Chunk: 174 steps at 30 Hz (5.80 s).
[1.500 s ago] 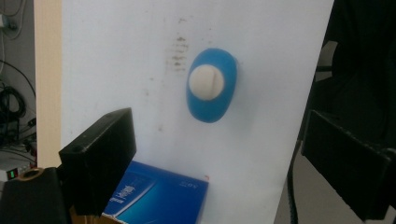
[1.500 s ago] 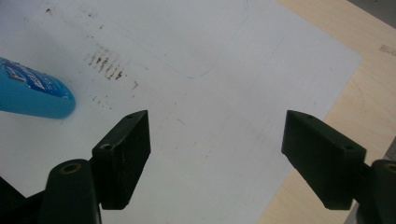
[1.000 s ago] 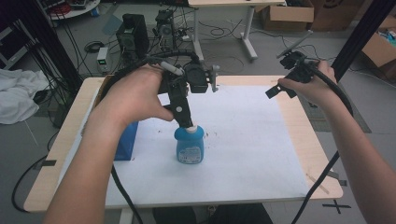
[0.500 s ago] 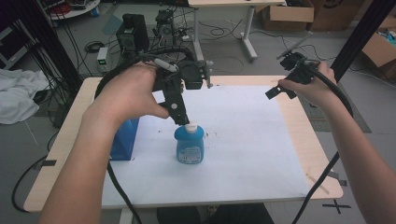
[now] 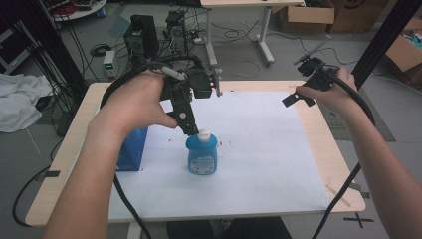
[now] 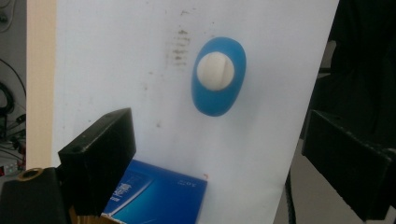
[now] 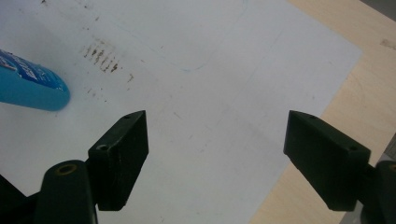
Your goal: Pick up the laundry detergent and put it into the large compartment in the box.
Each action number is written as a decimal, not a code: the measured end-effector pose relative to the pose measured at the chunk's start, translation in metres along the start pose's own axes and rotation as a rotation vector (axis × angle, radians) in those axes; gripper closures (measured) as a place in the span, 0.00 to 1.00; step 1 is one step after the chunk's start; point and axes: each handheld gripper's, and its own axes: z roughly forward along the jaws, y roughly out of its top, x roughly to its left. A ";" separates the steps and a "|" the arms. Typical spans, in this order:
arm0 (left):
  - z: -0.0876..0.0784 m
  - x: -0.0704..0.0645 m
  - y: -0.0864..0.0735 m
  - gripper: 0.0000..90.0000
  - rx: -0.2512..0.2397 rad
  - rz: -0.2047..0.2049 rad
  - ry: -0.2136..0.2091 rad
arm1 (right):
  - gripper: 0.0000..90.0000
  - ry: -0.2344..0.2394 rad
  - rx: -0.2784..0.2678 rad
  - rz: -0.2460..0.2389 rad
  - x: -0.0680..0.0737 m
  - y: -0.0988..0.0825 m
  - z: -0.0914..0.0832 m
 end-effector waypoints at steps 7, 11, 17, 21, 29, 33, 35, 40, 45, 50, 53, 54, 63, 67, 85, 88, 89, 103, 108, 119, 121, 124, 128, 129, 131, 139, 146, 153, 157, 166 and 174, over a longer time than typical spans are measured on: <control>0.011 0.000 0.001 0.12 -0.009 0.011 -0.015 | 0.24 0.002 0.007 -0.001 0.000 -0.002 0.004; 0.017 -0.001 0.002 0.12 -0.019 0.027 -0.020 | 0.24 0.002 0.008 -0.003 0.000 -0.002 0.004; 0.032 -0.001 0.005 0.12 -0.005 0.038 -0.039 | 0.24 -0.001 0.014 -0.001 0.000 -0.003 0.005; 0.039 -0.002 0.007 0.12 0.000 0.043 -0.047 | 0.24 0.000 0.016 -0.003 0.000 -0.003 0.006; 0.055 -0.004 0.012 0.12 -0.003 0.058 -0.064 | 0.24 -0.001 0.014 -0.003 0.000 -0.004 0.005; 0.061 -0.004 0.013 0.12 -0.005 0.060 -0.071 | 0.24 0.000 0.013 -0.003 0.001 -0.005 0.004; 0.067 -0.005 0.013 0.13 -0.004 0.061 -0.076 | 0.24 0.001 0.012 -0.002 0.000 -0.005 0.004; 0.075 -0.005 0.015 0.13 0.012 0.063 -0.084 | 0.24 -0.004 0.013 0.006 0.000 -0.006 0.005; 0.084 -0.004 0.017 0.13 0.017 0.063 -0.088 | 0.24 -0.002 0.015 0.001 0.000 -0.008 0.006; 0.091 -0.002 0.018 0.13 0.025 0.062 -0.093 | 0.24 0.000 0.014 0.000 -0.001 -0.008 0.008; 0.095 -0.002 0.018 0.13 0.025 0.059 -0.093 | 0.24 0.004 0.016 -0.002 0.000 -0.008 0.009; 0.095 -0.002 0.018 0.13 0.025 0.059 -0.093 | 0.24 0.005 0.016 -0.002 0.000 -0.008 0.009; 0.109 -0.002 0.022 0.13 0.042 0.070 -0.101 | 0.24 0.006 0.009 -0.003 -0.001 -0.009 0.010; 0.115 -0.001 0.024 0.14 0.045 0.072 -0.101 | 0.24 0.007 0.011 -0.007 -0.002 -0.010 0.011; 0.133 -0.001 0.024 0.18 0.065 0.084 -0.096 | 0.25 0.005 0.015 -0.016 -0.002 -0.011 0.014; 0.136 -0.001 0.025 0.20 0.072 0.088 -0.095 | 0.25 0.005 0.015 -0.013 -0.002 -0.011 0.015; 0.137 -0.001 0.025 0.20 0.075 0.087 -0.095 | 0.25 0.005 0.016 -0.015 -0.003 -0.012 0.015; 0.144 0.000 0.026 0.25 0.084 0.094 -0.092 | 0.25 0.001 0.016 -0.019 -0.004 -0.012 0.017; 0.146 0.000 0.025 0.28 0.091 0.098 -0.088 | 0.25 0.003 0.020 -0.017 -0.004 -0.012 0.018; 0.149 0.000 0.027 0.31 0.099 0.103 -0.081 | 0.25 0.007 0.024 -0.022 -0.005 -0.012 0.021; 0.148 0.000 0.027 0.31 0.098 0.102 -0.080 | 0.25 0.006 0.023 -0.021 -0.005 -0.012 0.020; 0.149 0.000 0.028 0.32 0.095 0.100 -0.083 | 0.25 0.007 0.022 -0.018 -0.005 -0.013 0.019; 0.149 0.000 0.028 0.32 0.099 0.102 -0.080 | 0.25 0.006 0.020 -0.019 -0.006 -0.013 0.019; 0.149 0.000 0.028 0.33 0.098 0.102 -0.080 | 0.25 0.007 0.020 -0.017 -0.006 -0.013 0.020; 0.148 0.000 0.028 0.33 0.101 0.101 -0.082 | 0.25 0.007 0.023 -0.019 -0.006 -0.014 0.020; 0.148 0.001 0.027 0.35 0.094 0.099 -0.079 | 0.25 0.009 0.022 -0.020 -0.006 -0.013 0.020; 0.148 0.001 0.027 0.35 0.091 0.099 -0.085 | 0.25 0.012 0.027 -0.018 -0.006 -0.013 0.022; 0.149 0.002 0.027 0.37 0.090 0.102 -0.095 | 0.25 0.013 0.032 -0.019 -0.006 -0.013 0.024; 0.149 0.003 0.027 0.38 0.091 0.100 -0.103 | 0.25 0.013 0.031 -0.019 -0.006 -0.013 0.024; 0.149 0.005 0.026 0.40 0.086 0.102 -0.125 | 0.25 0.016 0.033 -0.018 -0.008 -0.015 0.026; 0.149 0.008 0.025 0.40 0.074 0.109 -0.144 | 0.25 0.018 0.035 -0.015 -0.009 -0.015 0.027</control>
